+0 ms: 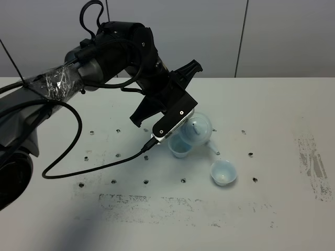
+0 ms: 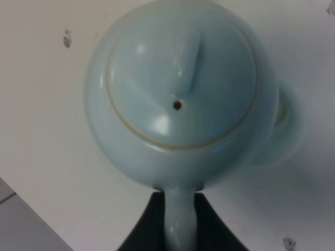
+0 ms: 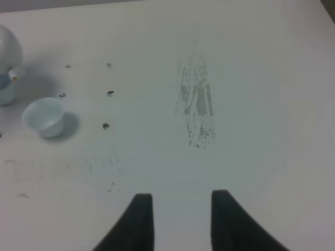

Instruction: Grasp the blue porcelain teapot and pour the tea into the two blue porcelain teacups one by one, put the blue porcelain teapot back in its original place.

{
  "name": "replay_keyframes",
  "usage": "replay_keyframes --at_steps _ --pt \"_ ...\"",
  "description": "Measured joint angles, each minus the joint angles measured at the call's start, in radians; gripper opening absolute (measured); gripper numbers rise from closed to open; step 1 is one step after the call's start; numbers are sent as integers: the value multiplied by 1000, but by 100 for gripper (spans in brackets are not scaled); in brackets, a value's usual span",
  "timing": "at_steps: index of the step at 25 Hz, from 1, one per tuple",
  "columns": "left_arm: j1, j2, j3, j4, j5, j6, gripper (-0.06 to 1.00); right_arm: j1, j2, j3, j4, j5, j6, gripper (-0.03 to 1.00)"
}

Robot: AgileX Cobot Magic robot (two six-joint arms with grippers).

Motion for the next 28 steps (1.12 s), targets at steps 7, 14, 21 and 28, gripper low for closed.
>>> replay_keyframes --at_steps 7,14,21,28 --pt "-21 0 0 9 -15 0 11 0 0 0 0 0 0 28" --pt "-45 0 0 57 -25 -1 11 0 0 0 0 0 0 28" --pt "-67 0 0 101 -27 -1 11 0 0 0 0 0 0 28" --pt "-97 0 0 162 -32 -1 11 0 0 0 0 0 0 28"
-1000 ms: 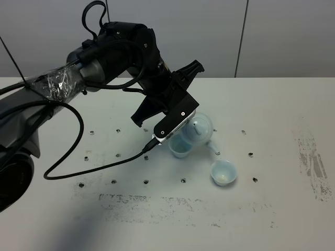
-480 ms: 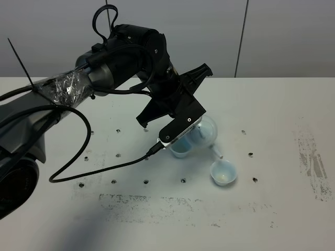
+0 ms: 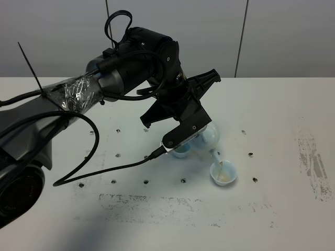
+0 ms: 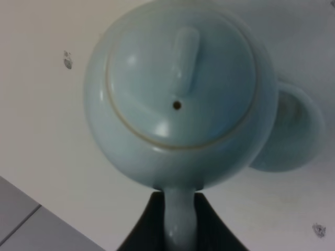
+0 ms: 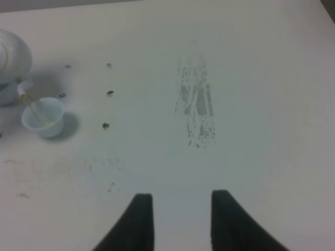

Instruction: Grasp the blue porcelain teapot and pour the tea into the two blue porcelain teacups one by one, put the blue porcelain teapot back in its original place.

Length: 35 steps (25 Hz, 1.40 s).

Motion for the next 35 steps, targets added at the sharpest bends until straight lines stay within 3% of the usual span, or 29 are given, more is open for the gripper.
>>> replay_keyframes --at_steps 20,35 --pt "-21 0 0 90 -31 -7 11 0 0 0 0 0 0 28" --pt "-22 0 0 91 -56 -7 11 0 0 0 2 0 0 28"
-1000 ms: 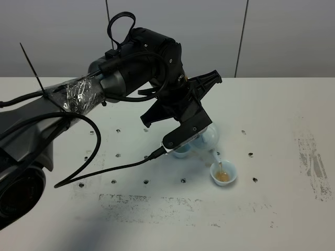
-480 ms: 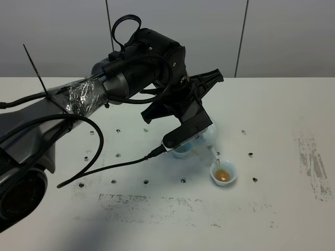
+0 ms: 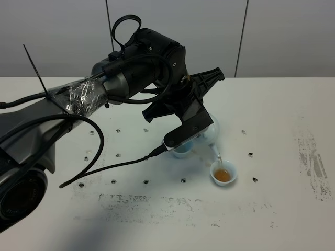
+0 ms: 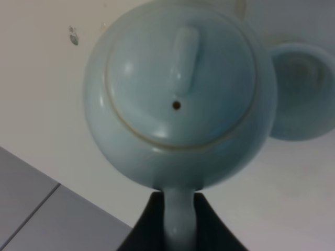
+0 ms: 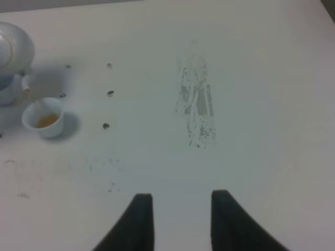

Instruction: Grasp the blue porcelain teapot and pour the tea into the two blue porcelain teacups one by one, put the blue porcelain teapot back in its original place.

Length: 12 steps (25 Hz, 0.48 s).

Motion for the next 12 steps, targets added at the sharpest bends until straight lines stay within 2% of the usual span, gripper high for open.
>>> replay_keyframes --at_steps 12 --pt "0 0 0 2 -2 0 11 0 0 0 54 -1 0 28"
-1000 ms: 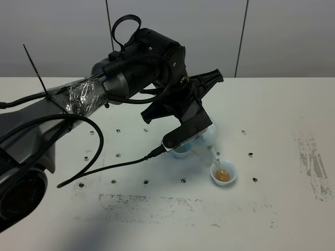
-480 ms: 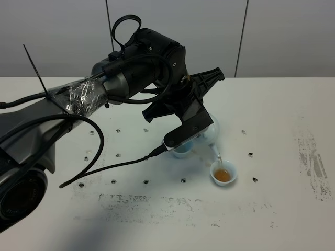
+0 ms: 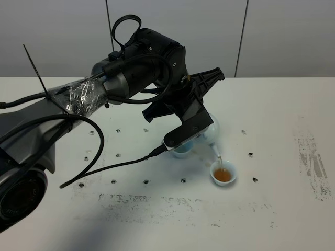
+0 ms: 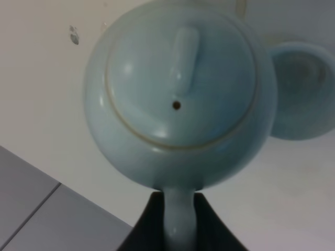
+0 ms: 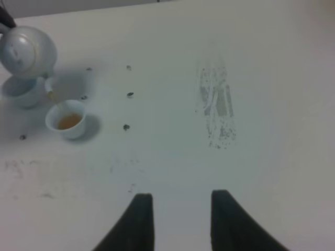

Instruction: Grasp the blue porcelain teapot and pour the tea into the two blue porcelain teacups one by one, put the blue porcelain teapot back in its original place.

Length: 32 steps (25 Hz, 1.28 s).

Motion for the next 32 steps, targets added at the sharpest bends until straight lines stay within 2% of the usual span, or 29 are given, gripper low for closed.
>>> replay_keyframes --at_steps 11,23,32 --pt "0 0 0 0 -7 0 11 0 0 0 1 -3 0 28" --pt "-3 0 0 0 -20 0 11 0 0 0 -45 -2 0 28" --pt "-3 0 0 0 -23 0 11 0 0 0 -13 -2 0 28"
